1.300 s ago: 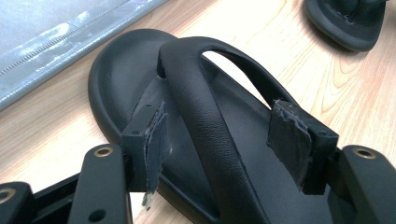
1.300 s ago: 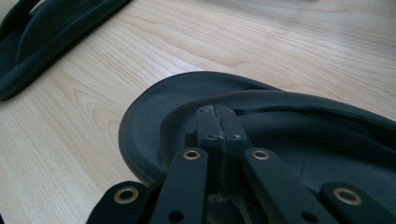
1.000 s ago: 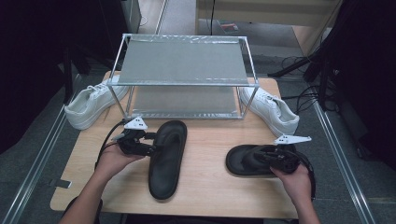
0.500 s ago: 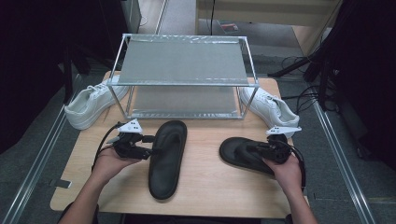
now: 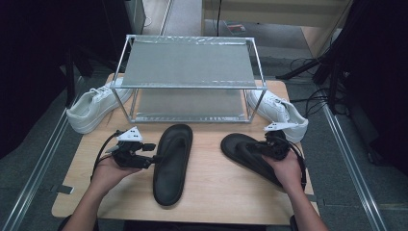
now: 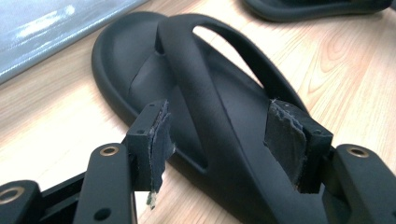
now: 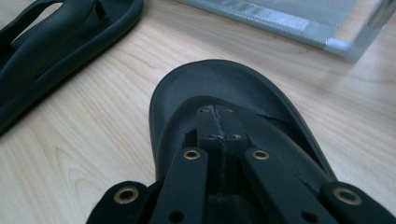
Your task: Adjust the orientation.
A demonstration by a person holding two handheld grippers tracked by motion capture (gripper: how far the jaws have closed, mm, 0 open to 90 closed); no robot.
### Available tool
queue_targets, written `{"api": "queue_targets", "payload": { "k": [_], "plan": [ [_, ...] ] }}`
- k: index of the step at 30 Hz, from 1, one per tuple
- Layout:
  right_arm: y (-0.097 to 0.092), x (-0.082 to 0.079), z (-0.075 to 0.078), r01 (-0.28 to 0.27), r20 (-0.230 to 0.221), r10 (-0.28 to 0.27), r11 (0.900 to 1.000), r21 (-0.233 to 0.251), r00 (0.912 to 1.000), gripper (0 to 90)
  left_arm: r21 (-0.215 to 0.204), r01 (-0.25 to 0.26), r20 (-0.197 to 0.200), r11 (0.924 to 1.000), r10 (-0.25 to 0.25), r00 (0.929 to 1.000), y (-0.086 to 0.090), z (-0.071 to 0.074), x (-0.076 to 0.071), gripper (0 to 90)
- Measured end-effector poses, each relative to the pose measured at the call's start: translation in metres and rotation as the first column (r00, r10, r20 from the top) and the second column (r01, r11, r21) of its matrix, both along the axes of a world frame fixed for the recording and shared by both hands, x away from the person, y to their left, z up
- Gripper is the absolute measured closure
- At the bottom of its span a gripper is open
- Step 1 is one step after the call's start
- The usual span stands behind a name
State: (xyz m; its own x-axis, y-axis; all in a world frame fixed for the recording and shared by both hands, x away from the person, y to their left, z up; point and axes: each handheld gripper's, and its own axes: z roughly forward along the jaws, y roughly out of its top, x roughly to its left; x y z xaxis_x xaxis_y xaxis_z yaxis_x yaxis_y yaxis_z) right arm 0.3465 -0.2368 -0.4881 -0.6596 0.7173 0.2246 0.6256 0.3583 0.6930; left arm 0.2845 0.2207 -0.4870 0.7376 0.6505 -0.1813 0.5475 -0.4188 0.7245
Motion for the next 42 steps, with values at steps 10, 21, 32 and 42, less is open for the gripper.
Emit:
{"api": "queue_targets", "payload": {
  "k": [10,21,32,42],
  "plan": [
    [0.003,0.012,-0.002,-0.006,0.002,0.006,0.9999,0.013,1.0000,90.0,0.012,-0.039,0.001,0.9992,0.039,0.9993,0.003,-0.003,-0.007,41.3],
    [-0.008,0.003,0.005,0.003,0.015,-0.004,0.9997,0.026,0.9999,90.0,-0.006,-0.097,0.013,0.9953,0.097,0.9952,0.014,-0.001,-0.008,50.9],
    [-0.015,-0.020,0.003,-0.020,0.013,0.020,0.9996,-0.019,0.9997,90.0,-0.029,-0.097,-0.042,0.9949,0.096,0.9945,0.022,-0.002,0.008,84.1],
    [-0.012,-0.030,-0.003,-0.044,-0.011,0.044,0.9972,-0.060,0.9990,90.0,-0.054,-0.053,-0.072,0.9971,0.049,0.9962,0.018,-0.011,0.021,87.5]
  ]
}}
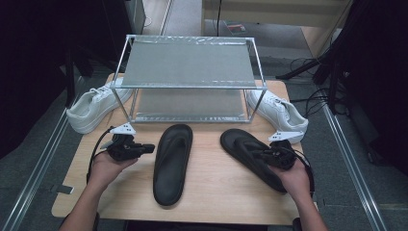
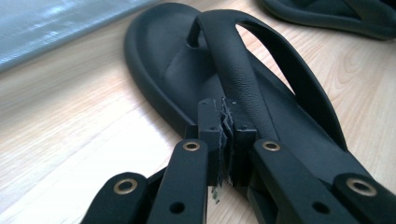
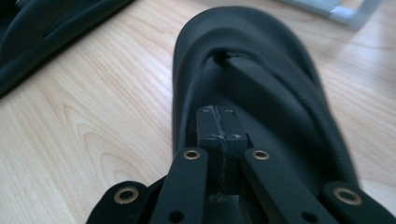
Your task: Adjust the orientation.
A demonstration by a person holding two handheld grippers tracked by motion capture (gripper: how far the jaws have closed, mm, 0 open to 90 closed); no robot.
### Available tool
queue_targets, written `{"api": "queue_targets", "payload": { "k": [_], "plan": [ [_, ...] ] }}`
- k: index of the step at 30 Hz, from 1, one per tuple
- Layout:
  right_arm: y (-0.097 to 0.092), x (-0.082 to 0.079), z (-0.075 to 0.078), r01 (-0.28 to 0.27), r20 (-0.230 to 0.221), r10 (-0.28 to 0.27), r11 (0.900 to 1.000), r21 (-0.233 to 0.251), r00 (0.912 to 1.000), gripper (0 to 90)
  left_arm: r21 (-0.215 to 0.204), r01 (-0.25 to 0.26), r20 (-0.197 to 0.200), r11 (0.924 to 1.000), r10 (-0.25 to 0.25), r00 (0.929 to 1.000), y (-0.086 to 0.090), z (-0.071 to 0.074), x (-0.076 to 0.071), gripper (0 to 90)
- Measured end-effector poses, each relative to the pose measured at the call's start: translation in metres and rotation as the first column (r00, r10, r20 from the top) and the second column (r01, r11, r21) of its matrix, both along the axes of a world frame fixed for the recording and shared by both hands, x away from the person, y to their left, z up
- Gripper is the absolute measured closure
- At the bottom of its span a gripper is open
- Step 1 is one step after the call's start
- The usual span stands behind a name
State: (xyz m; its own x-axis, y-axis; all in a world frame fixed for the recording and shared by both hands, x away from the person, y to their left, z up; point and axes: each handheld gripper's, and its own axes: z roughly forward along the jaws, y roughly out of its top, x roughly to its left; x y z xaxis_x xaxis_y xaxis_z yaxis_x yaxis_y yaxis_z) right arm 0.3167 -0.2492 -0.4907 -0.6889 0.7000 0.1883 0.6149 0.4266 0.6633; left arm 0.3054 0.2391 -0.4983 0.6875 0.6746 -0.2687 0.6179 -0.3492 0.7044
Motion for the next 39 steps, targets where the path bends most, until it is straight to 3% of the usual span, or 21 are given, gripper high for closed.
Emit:
{"api": "queue_targets", "payload": {
  "k": [5,8,13,18,29,39],
  "plan": [
    [0.008,-0.001,-0.002,-0.007,0.007,0.007,0.9993,-0.036,1.0000,90.0,0.011,0.007,-0.013,0.9999,-0.007,0.9999,-0.004,-0.005,0.007,87.5],
    [0.009,0.000,-0.001,-0.002,0.006,0.002,0.9993,-0.038,1.0000,90.0,0.001,0.007,-0.041,1.0000,-0.007,0.9991,-0.005,-0.008,0.009,87.5],
    [0.016,0.003,0.000,0.011,0.006,-0.011,0.9996,-0.028,0.9999,90.0,0.001,0.010,-0.040,0.9999,-0.010,0.9991,-0.010,-0.010,0.008,87.5],
    [0.030,0.005,0.001,-0.015,0.014,0.016,0.9996,-0.023,0.9998,90.0,0.004,0.010,-0.054,0.9999,-0.010,0.9985,-0.011,-0.012,0.011,87.4],
    [0.053,0.012,0.002,-0.046,0.025,0.046,0.9989,-0.004,0.9986,90.0,0.051,0.049,-0.066,0.9975,-0.045,0.9968,-0.024,-0.017,0.012,87.5],
    [0.064,0.032,0.003,-0.043,0.037,0.044,0.9990,-0.010,0.9983,90.0,0.007,0.036,-0.090,0.9993,-0.035,0.9953,-0.023,-0.019,0.012,88.3]
  ]
}}
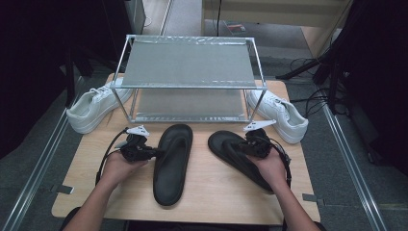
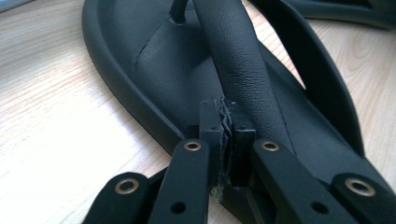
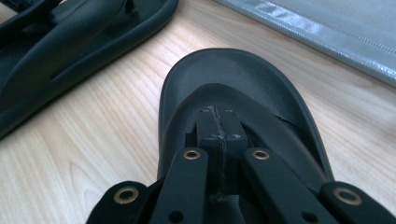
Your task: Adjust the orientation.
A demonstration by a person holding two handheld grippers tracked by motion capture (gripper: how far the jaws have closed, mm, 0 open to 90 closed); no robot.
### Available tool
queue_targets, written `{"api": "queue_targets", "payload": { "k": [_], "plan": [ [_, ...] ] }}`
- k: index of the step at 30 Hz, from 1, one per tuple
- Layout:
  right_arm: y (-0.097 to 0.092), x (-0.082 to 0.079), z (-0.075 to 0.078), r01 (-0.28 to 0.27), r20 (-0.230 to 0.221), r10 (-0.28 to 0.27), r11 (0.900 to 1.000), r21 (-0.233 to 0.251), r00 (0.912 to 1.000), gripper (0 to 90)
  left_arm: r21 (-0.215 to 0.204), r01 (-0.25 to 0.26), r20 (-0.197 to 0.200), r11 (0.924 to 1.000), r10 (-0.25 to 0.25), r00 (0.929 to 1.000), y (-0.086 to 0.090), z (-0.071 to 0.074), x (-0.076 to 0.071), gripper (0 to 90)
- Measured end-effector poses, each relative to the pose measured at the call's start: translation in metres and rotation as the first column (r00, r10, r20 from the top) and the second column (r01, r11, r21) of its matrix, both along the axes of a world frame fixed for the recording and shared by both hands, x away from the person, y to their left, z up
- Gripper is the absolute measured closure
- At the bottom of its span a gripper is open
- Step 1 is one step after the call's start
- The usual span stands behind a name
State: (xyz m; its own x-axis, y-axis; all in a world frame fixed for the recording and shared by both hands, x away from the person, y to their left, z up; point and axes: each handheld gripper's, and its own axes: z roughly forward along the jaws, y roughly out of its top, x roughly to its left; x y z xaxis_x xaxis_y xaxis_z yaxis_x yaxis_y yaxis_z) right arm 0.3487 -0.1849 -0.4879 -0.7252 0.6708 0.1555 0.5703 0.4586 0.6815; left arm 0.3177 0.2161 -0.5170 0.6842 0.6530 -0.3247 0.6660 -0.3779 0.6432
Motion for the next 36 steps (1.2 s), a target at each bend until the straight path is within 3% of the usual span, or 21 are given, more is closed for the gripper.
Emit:
{"api": "queue_targets", "payload": {
  "k": [6,8,13,19,26,29,32,36],
  "plan": [
    [0.007,0.012,-0.001,0.020,-0.010,-0.020,0.9997,0.016,0.9998,90.0,-0.037,0.011,-0.015,0.9993,-0.012,0.9998,0.000,-0.001,0.000,90.0],
    [0.010,0.016,-0.001,0.018,-0.009,-0.018,0.9996,0.022,0.9998,90.0,-0.021,0.022,-0.018,0.9995,-0.023,0.9996,-0.004,-0.002,-0.001,90.0],
    [0.022,0.020,-0.001,0.021,-0.002,-0.021,0.9995,0.022,0.9998,90.0,-0.028,0.037,-0.019,0.9989,-0.037,0.9991,-0.013,-0.003,-0.003,90.0],
    [0.022,0.010,0.005,0.007,0.024,-0.008,0.9996,0.028,0.9997,90.0,-0.038,0.063,-0.033,0.9973,-0.064,0.9974,-0.019,-0.004,-0.004,90.0],
    [0.010,-0.011,0.001,-0.026,0.000,0.026,0.9990,0.038,0.9997,90.0,-0.036,0.065,-0.023,0.9972,-0.066,0.9975,-0.021,-0.002,-0.005,90.0],
    [0.012,-0.012,0.002,-0.024,0.014,0.024,0.9995,0.022,0.9996,90.0,-0.047,0.074,-0.026,0.9962,-0.075,0.9968,-0.023,-0.002,-0.005,90.0],
    [0.013,-0.009,0.002,-0.019,0.000,0.019,0.9988,0.044,0.9998,90.0,-0.022,0.076,-0.023,0.9968,-0.077,0.9968,-0.028,-0.003,-0.005,90.0],
    [0.014,-0.009,0.001,-0.021,0.000,0.021,0.9987,0.046,0.9998,90.0,-0.041,0.083,-0.026,0.9957,-0.084,0.9961,-0.029,-0.002,-0.006,90.0]
  ]
}}
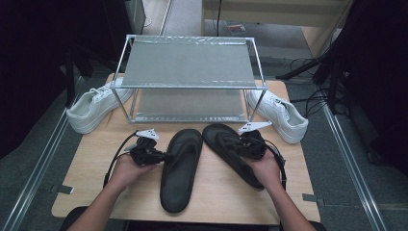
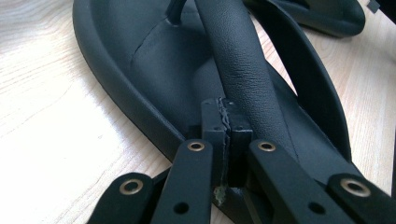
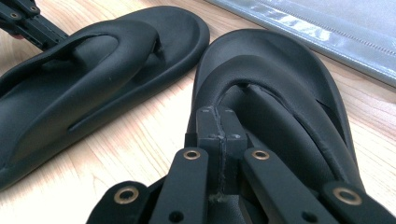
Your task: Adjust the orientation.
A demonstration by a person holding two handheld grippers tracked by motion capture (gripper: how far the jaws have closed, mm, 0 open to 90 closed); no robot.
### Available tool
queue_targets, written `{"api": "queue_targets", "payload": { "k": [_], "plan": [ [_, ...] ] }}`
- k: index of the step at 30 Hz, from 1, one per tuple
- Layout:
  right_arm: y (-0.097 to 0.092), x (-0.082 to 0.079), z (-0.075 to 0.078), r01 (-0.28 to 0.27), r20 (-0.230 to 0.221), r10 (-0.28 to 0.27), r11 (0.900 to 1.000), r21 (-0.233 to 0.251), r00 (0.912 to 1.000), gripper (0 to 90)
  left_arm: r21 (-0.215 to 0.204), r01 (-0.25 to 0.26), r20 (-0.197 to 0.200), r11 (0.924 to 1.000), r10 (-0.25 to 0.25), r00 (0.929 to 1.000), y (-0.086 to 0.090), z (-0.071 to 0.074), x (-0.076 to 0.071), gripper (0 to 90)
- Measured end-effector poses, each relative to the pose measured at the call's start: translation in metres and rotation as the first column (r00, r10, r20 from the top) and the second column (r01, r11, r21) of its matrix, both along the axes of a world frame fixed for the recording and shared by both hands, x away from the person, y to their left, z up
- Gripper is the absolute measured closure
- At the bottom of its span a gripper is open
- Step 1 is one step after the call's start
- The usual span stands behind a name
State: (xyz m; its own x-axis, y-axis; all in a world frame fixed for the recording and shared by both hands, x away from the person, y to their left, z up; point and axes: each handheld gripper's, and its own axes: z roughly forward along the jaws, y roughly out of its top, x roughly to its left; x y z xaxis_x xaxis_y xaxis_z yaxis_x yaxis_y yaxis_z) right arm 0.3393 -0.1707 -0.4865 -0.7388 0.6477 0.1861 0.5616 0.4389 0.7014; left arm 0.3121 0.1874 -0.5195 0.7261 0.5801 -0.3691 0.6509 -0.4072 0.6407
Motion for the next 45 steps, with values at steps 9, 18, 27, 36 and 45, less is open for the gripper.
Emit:
{"api": "queue_targets", "payload": {
  "k": [9,18,27,36,45],
  "plan": [
    [0.006,-0.002,0.000,-0.016,-0.021,0.016,0.9995,0.027,0.9997,90.0,-0.003,0.033,-0.010,0.9994,-0.033,0.9994,-0.013,-0.002,-0.002,90.0],
    [0.004,-0.001,-0.003,-0.001,-0.046,0.003,0.9980,0.064,0.9989,90.0,0.005,0.068,0.002,0.9977,-0.068,0.9977,-0.030,-0.004,-0.005,90.0],
    [0.003,-0.001,-0.003,0.005,-0.049,-0.002,0.9975,0.070,0.9988,90.0,0.002,0.094,0.015,0.9956,-0.094,0.9955,-0.050,-0.007,-0.007,90.0],
    [0.007,-0.001,-0.002,0.001,-0.050,0.003,0.9971,0.076,0.9987,90.0,-0.024,0.110,0.017,0.9937,-0.109,0.9939,-0.066,-0.011,-0.009,90.0],
    [0.000,-0.006,0.005,0.023,-0.024,-0.021,0.9956,0.091,0.9995,86.7,-0.009,0.109,0.018,0.9940,-0.108,0.9939,-0.058,-0.010,-0.006,84.3]
  ]
}}
